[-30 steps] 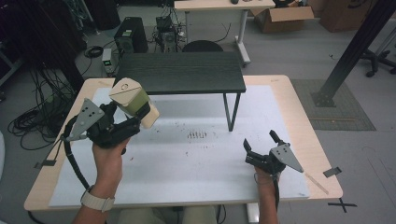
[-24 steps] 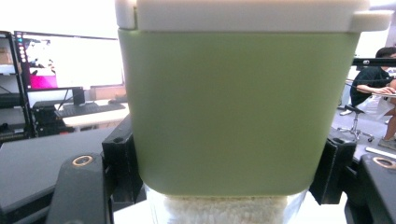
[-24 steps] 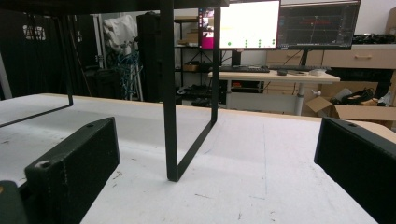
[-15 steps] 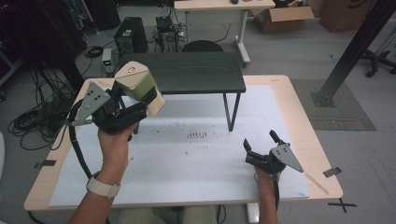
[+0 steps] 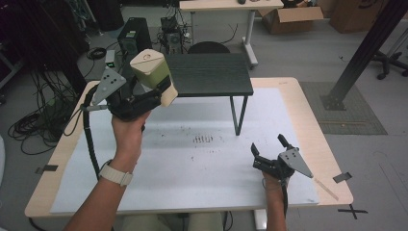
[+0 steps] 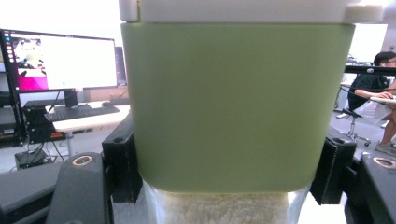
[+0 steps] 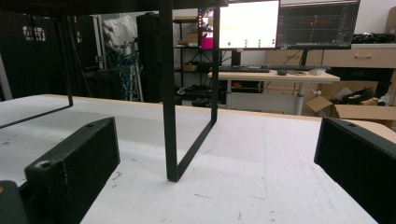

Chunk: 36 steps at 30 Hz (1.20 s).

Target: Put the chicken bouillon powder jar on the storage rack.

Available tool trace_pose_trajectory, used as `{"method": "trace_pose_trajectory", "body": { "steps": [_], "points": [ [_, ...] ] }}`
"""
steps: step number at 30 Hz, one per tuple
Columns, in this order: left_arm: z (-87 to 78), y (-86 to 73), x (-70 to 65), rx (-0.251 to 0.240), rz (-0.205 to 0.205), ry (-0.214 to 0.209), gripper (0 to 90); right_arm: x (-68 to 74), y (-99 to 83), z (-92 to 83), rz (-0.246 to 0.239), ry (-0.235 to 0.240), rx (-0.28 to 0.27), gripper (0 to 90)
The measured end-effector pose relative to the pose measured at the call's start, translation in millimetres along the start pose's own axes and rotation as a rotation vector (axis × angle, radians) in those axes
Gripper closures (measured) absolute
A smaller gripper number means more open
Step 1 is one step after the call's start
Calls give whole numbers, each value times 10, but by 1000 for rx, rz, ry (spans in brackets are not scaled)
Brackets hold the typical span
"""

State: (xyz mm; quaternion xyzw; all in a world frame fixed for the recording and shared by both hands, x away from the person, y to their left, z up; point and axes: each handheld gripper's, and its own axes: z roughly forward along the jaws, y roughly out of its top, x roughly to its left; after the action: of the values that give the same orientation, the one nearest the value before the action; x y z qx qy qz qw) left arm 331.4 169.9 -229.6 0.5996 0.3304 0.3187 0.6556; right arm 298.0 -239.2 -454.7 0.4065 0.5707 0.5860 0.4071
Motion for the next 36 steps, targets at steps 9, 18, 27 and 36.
{"method": "trace_pose_trajectory", "body": {
  "steps": [9,18,27,36],
  "points": [
    [287,113,4,8,2,-10,295,-3,1,3,4,1,4,0],
    [616,159,31,25,2,-4,295,-4,1,1,3,0,4,0],
    [972,121,89,64,8,8,295,-4,0,0,1,-1,-1,0],
    [1280,38,138,120,-3,21,295,-6,-1,1,3,0,-1,0]
  ]
}}
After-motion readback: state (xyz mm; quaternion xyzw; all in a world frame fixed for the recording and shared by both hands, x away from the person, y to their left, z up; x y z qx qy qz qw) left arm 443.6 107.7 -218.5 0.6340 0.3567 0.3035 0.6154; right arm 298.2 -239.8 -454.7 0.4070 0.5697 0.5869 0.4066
